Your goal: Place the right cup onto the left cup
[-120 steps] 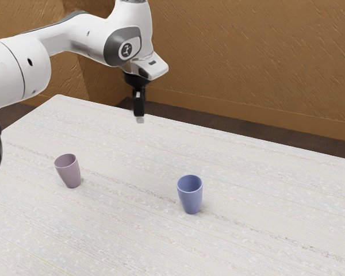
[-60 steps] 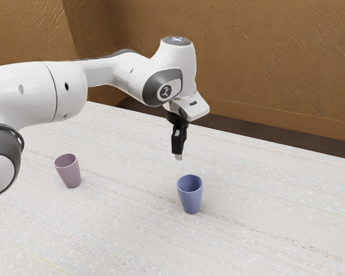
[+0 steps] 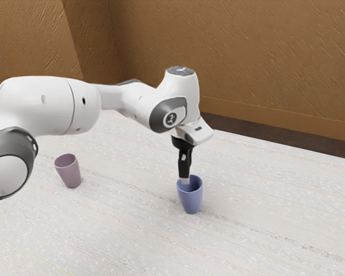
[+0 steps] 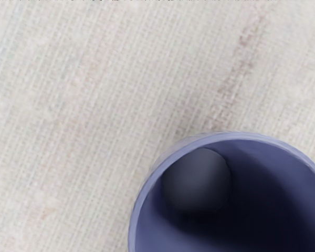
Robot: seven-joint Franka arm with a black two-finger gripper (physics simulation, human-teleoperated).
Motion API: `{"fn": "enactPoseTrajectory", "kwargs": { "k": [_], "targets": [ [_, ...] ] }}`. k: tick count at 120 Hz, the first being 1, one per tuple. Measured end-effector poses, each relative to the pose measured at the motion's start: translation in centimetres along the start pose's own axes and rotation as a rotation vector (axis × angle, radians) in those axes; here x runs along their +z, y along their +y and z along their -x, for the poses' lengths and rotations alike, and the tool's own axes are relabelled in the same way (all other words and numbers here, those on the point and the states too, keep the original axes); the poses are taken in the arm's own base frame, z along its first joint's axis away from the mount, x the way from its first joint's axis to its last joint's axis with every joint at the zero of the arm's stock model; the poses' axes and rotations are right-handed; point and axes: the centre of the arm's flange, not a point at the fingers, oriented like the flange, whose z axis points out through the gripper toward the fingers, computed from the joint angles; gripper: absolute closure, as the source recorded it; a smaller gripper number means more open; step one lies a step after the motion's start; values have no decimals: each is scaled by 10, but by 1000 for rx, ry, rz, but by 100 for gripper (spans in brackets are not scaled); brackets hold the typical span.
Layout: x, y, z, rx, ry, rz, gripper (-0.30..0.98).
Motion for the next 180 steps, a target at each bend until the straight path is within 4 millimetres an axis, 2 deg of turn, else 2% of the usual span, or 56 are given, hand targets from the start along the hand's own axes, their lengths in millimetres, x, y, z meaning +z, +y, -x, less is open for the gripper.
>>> {"fn": "enactPoseTrajectory", "kwargs": {
  "k": [24, 54, 71, 88, 131, 139, 151, 164, 180],
  "targets": [
    [22, -5, -6, -17, 23, 2, 4],
    [33, -10, -12, -18, 37, -17, 51],
    [36, -13, -14, -21, 42, -22, 67],
    [38, -13, -15, -29, 47, -23, 72],
    [21, -10, -16, -47, 61, -38, 78],
    [6, -11, -10, -60, 69, -47, 78],
    [-20, -12, 11, -93, 77, -55, 78],
    [-37, -9, 45, -137, 71, -51, 78],
    [-52, 1, 100, -205, 54, -37, 78]
  ]
}}
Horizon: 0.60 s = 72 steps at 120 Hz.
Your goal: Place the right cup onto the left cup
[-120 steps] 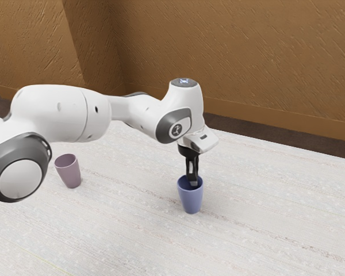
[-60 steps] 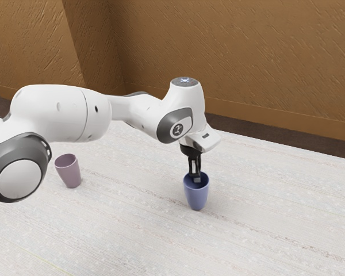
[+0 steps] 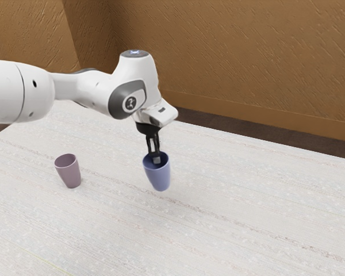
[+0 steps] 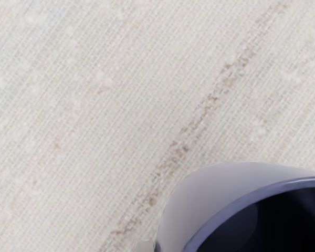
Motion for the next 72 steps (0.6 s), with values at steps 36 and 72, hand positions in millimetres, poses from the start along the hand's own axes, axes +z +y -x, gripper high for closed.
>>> {"fn": "enactPoseTrajectory", "kwargs": {
  "k": [36, 72],
  "targets": [
    [-25, -32, 117, -163, -63, -16, 79],
    [-38, -64, 195, -285, -101, -17, 79]
  ]
}}
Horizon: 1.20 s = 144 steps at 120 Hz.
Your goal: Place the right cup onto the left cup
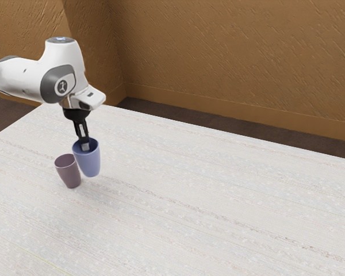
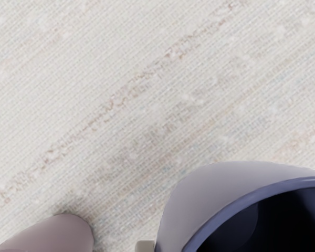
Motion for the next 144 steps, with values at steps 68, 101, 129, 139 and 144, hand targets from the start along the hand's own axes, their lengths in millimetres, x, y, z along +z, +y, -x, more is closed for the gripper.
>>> {"fn": "enactPoseTrajectory", "kwargs": {
  "k": [68, 101, 129, 139, 144],
  "targets": [
    [-34, -49, 54, -47, -29, -47, 79],
    [-25, -88, 85, -91, -63, -41, 79],
    [-17, -87, 57, -17, -91, -45, 79],
    [-12, -92, 63, -18, -103, -40, 79],
    [-10, -95, 64, -19, -108, -40, 79]
  ]
}}
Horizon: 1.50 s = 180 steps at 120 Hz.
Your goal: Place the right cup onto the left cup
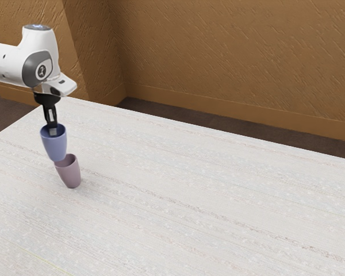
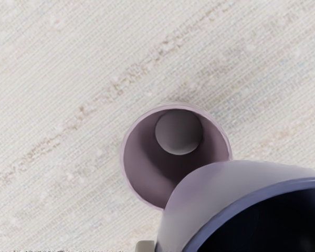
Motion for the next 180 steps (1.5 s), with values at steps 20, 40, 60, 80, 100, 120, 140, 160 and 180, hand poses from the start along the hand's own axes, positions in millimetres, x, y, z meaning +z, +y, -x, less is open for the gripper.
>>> {"fn": "enactPoseTrajectory", "kwargs": {
  "k": [20, 40, 60, 80, 100, 120, 140, 160, 180],
  "targets": [
    [8, -11, -9, 17, -14, -3, 79],
    [18, -16, -18, 35, -25, 4, 78],
    [37, -17, -28, 56, -43, 25, 78],
    [46, -19, -32, 66, -49, 33, 79],
    [50, -21, -35, 74, -52, 34, 79],
    [52, -21, -37, 82, -53, 36, 65],
    [48, -22, -37, 88, -49, 33, 31],
    [36, -23, -37, 93, -42, 25, 14],
    [-2, -12, -37, 106, 1, 10, 6]
  ]
}}
